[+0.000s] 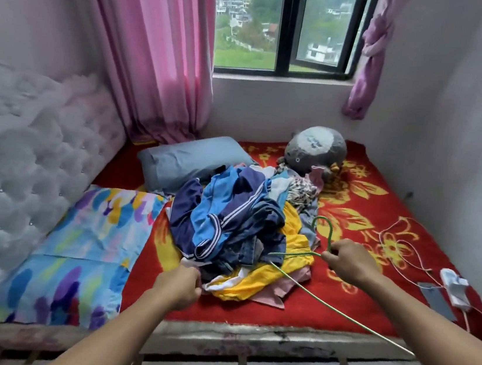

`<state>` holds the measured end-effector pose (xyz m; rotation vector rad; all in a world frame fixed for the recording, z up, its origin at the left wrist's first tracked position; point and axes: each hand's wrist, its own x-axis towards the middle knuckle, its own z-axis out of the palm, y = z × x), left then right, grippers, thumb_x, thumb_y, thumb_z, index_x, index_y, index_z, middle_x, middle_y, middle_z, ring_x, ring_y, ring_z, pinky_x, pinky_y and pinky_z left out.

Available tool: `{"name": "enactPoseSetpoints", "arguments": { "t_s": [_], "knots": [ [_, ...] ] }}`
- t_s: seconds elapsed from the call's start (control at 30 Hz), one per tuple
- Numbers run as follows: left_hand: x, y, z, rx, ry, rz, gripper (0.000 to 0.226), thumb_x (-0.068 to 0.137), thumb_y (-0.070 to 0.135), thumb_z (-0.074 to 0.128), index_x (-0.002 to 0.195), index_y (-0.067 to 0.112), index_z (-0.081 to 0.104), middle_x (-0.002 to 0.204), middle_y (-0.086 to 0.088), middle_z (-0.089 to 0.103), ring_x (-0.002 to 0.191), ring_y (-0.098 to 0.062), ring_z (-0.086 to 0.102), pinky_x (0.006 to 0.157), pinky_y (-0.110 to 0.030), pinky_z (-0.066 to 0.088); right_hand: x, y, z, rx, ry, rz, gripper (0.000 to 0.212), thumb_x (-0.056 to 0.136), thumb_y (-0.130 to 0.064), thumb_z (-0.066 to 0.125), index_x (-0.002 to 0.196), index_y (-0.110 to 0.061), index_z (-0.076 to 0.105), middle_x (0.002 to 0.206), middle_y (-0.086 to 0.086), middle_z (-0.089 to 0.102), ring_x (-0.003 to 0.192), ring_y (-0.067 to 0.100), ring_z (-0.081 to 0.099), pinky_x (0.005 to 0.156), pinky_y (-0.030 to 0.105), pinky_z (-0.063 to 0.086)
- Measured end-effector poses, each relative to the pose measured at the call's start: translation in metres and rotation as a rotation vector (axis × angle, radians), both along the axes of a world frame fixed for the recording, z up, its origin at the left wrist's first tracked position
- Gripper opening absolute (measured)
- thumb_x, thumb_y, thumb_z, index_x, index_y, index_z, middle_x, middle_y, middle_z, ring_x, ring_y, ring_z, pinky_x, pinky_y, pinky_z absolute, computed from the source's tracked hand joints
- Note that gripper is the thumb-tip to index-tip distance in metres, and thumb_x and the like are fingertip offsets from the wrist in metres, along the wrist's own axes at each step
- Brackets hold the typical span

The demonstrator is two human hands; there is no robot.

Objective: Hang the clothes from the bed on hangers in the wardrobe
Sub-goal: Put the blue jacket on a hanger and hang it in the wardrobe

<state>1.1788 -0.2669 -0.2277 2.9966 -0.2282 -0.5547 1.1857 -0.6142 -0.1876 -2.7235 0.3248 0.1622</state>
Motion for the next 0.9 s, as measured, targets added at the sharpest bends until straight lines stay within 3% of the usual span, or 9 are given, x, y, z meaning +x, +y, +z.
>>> {"name": "enactPoseSetpoints", "arguments": {
  "t_s": [0.13,0.3,0.43,0.57,0.77,0.9],
  "knots": [
    [0.078,-0.006,-0.013,0.016,0.046,-0.045,0.016,0.091,0.031,0.048,0.095,0.019,0.057,0.096,-0.002,0.062,0.084,-0.024,0.057,0.064,-0.031,0.041,0.05,-0.014,-0.018,-0.011,0.043,-0.099,0.034,0.091,-0.037,0.057,0.071,-0.012,0.068,0.07,0.004,0.069,0.063,0.019,0.063,0.052,0.03,0.041],
    [0.147,-0.028,-0.052,-0.004,0.123,-0.075,0.016,0.088,0.03,0.049,0.09,0.02,0.062,0.088,-0.002,0.067,0.085,-0.023,0.061,0.064,-0.033,0.04,0.113,-0.049,-0.068,0.021,0.123,-0.202,0.033,0.089,-0.037,0.054,0.071,-0.011,0.064,0.07,0.004,0.067,0.068,0.025,0.065,0.063,0.037,0.05],
    [0.197,-0.04,-0.087,0.032,0.194,-0.075,0.014,0.088,0.029,0.047,0.088,0.022,0.059,0.088,0.002,0.066,0.091,-0.023,0.06,0.077,-0.038,0.039,0.181,-0.069,-0.113,0.022,0.153,-0.206,0.029,0.091,-0.038,0.046,0.079,-0.016,0.062,0.088,0.009,0.07,0.085,0.032,0.066,0.07,0.038,0.05],
    [0.253,-0.045,-0.124,0.094,0.265,-0.09,0.012,0.087,0.03,0.046,0.086,0.023,0.055,0.094,-0.001,0.067,0.095,-0.024,0.059,0.066,-0.032,0.035,0.26,-0.086,-0.163,0.024,0.154,-0.226,0.029,0.096,-0.039,0.042,0.108,-0.024,0.063,0.11,0.01,0.068,0.105,0.035,0.062,0.081,0.041,0.046],
    [0.334,-0.062,-0.166,0.07,0.287,-0.026,0.015,0.089,0.028,0.044,0.089,0.021,0.057,0.093,0.002,0.068,0.086,-0.024,0.062,0.062,-0.031,0.042,0.367,-0.107,-0.246,-0.021,0.168,-0.21,0.03,0.101,-0.03,0.038,0.121,-0.016,0.055,0.115,0.018,0.063,0.103,0.04,0.06,0.077,0.041,0.045],
    [0.372,-0.055,-0.202,0.064,0.249,-0.016,0.014,0.092,0.025,0.044,0.093,0.021,0.057,0.098,-0.001,0.062,0.093,-0.026,0.06,0.063,-0.032,0.037,0.397,-0.089,-0.315,0.01,0.281,-0.11,0.032,0.092,-0.013,0.044,0.123,-0.012,0.053,0.119,0.02,0.059,0.106,0.042,0.059,0.08,0.044,0.049]
  ]
}}
